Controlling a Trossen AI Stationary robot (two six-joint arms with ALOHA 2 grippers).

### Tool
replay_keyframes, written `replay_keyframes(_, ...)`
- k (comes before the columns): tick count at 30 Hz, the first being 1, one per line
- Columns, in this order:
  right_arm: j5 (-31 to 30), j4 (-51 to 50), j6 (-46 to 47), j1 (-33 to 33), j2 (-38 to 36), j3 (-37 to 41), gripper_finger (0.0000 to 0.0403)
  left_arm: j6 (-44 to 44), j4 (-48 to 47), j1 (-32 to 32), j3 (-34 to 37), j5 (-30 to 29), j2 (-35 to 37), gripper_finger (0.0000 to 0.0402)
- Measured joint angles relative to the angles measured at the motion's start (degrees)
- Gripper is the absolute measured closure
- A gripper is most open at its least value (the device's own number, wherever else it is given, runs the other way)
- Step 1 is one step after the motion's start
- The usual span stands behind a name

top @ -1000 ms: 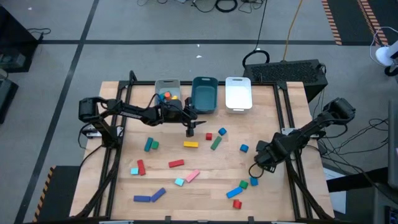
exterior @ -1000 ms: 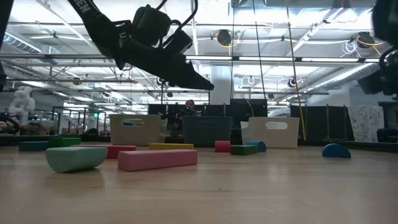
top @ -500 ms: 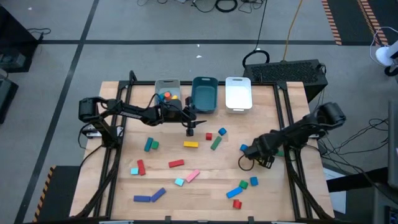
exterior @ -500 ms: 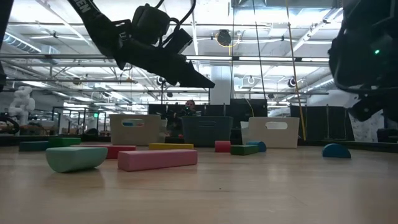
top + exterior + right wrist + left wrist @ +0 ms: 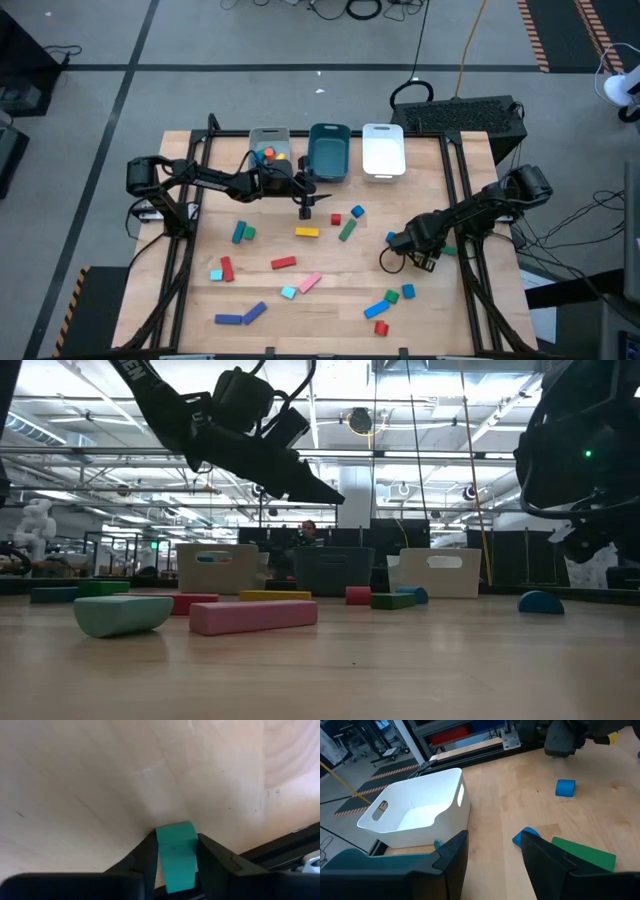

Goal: Sort blocks by size
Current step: Put the right green rectangle block into the blue bin

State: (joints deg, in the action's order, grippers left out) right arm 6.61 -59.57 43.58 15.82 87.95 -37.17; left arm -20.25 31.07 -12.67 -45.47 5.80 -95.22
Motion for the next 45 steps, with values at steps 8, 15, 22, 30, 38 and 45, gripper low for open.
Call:
replay_keyframes(8, -3.4, 2.0, 5.4, 1.3, -3.3, -0.2, 0.0331, 0.4, 0.1, 0.0, 0.0, 0.0, 0.0, 0.0219)
replay_keyframes(15, -14.5, 15.3, 7.3, 1.7, -11.6, -3.2, 0.0327, 0.5, 0.0, 1.0, 0.0, 0.0, 0.0, 0.0219)
replay_keyframes(22, -35.7, 33.8, -4.4, 1.0, -17.8, -3.7, 0.0327, 0.4, 0.8, 3.6, 0.0, 0.0, 0.0, 0.0219)
replay_keyframes(30, -47.5, 56.3, -25.5, -2.2, -15.8, -3.7, 0.0328, 4.7, 4.7, 4.9, -0.1, 2.3, 0.0, 0.0216)
replay_keyframes(38, -43.8, 72.4, -39.0, -7.2, -12.7, -3.7, 0.0327, 9.0, 4.6, 3.9, -0.5, 4.6, -0.1, 0.0141)
replay_keyframes(45, -36.8, 79.3, -42.4, -9.5, -10.3, -3.7, 0.0326, 9.4, 4.9, 2.9, -1.4, 4.7, -0.1, 0.0089)
